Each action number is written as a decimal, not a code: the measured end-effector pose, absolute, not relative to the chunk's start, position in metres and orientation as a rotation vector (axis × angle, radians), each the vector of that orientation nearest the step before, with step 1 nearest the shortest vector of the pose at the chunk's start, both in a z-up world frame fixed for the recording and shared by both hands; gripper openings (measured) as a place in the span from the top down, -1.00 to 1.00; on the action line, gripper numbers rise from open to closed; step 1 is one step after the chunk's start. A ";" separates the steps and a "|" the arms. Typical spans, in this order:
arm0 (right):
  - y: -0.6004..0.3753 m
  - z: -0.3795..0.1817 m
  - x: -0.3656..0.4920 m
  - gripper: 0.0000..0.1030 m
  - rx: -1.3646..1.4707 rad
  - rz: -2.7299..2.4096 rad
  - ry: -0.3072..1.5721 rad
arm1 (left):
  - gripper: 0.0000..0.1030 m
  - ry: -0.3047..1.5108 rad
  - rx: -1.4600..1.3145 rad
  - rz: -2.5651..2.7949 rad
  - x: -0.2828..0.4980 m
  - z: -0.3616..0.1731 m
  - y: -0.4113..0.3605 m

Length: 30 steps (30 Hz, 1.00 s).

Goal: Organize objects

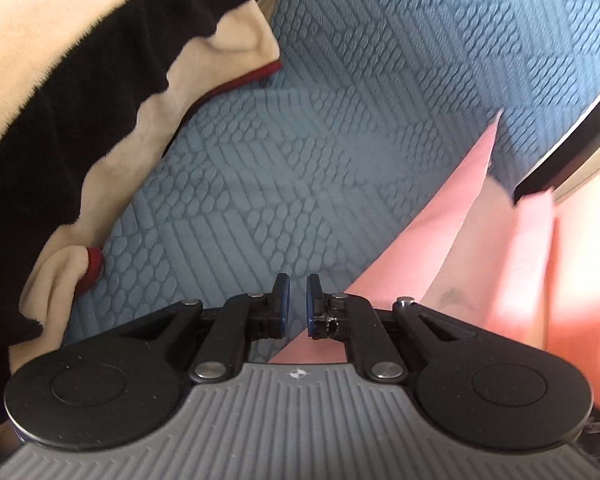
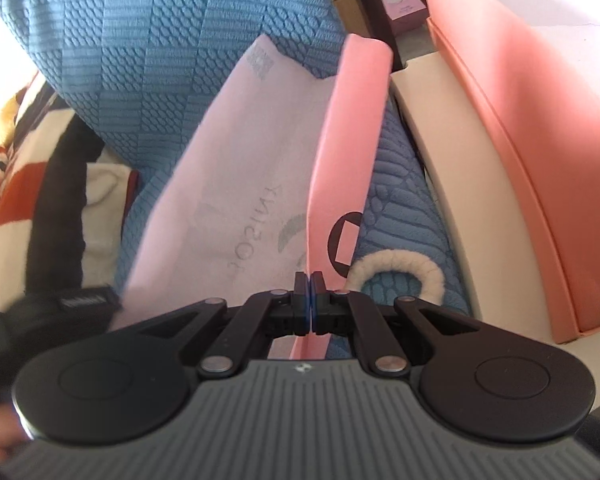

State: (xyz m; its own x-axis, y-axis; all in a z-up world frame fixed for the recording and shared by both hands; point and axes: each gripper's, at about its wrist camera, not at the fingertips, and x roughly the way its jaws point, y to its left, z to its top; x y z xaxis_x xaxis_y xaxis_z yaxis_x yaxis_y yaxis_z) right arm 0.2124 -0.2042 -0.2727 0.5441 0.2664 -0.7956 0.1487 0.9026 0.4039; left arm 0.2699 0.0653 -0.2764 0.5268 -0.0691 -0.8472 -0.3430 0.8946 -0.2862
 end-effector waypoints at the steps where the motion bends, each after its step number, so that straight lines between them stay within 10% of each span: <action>1: -0.203 -0.274 0.213 0.91 0.460 0.074 1.006 | 0.83 0.999 -0.464 0.156 0.269 -0.273 0.066; 30: -0.222 -0.279 0.217 0.91 0.606 0.045 1.043 | 0.83 1.065 -0.398 -0.404 0.239 -0.250 -0.005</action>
